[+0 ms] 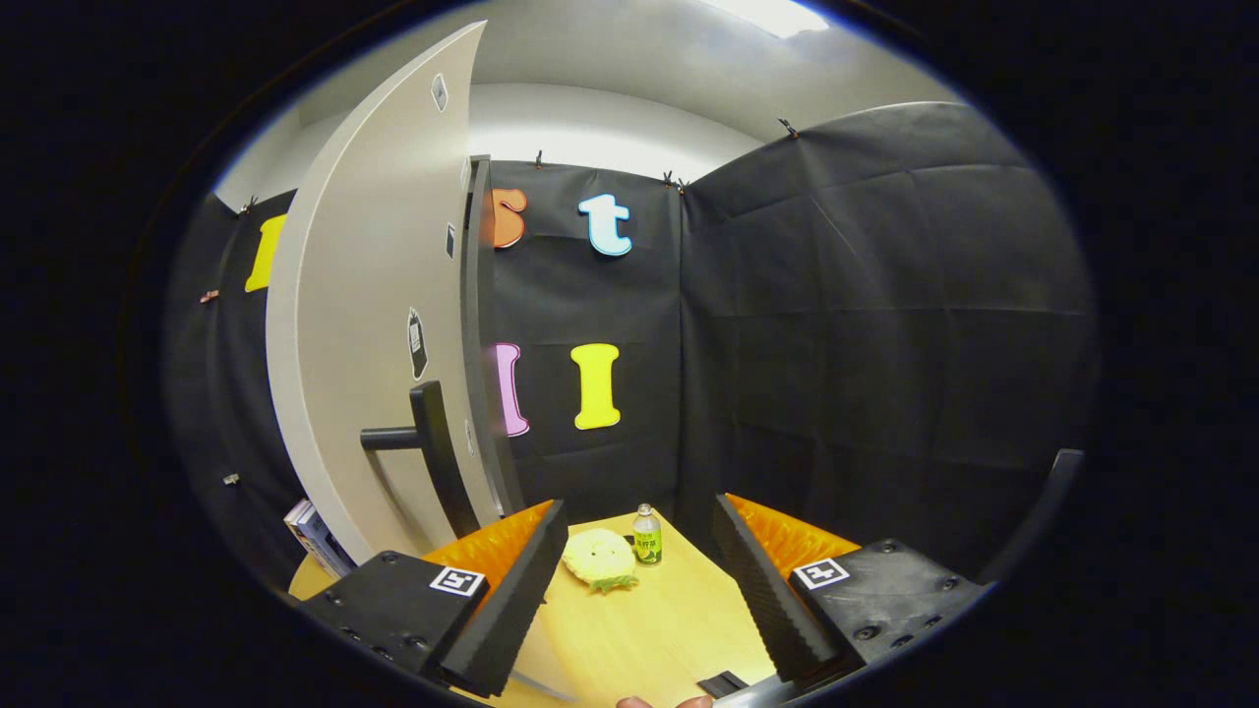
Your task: Open the shoe cabinet door, grab the shoes and put them into the shoe cabinet, then close the shoe cabinet door.
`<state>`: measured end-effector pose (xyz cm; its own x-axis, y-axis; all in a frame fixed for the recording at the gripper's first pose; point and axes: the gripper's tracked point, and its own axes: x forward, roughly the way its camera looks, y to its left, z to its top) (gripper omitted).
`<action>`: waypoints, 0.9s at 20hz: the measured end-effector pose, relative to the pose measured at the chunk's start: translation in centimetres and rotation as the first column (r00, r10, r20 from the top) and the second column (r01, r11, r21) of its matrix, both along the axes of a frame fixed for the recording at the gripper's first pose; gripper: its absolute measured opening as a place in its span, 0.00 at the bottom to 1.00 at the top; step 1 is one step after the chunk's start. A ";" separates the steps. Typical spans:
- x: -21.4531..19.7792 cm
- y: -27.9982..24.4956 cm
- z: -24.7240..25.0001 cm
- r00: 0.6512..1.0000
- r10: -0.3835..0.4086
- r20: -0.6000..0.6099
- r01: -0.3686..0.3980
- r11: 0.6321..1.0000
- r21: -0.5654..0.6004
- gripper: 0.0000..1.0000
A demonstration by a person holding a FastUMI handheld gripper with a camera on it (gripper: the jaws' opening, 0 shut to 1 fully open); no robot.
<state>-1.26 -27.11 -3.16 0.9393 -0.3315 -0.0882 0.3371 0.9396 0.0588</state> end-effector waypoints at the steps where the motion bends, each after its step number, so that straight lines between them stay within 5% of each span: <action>1: -0.2 0.4 0.2 1.000 -0.003 0.006 0.003 1.000 0.007 0.98; 8: -0.4 8.3 0.0 0.997 0.083 0.006 -0.083 0.996 0.030 0.97; 18: 4.0 22.9 -0.4 0.944 0.329 0.013 -0.328 0.939 0.101 0.98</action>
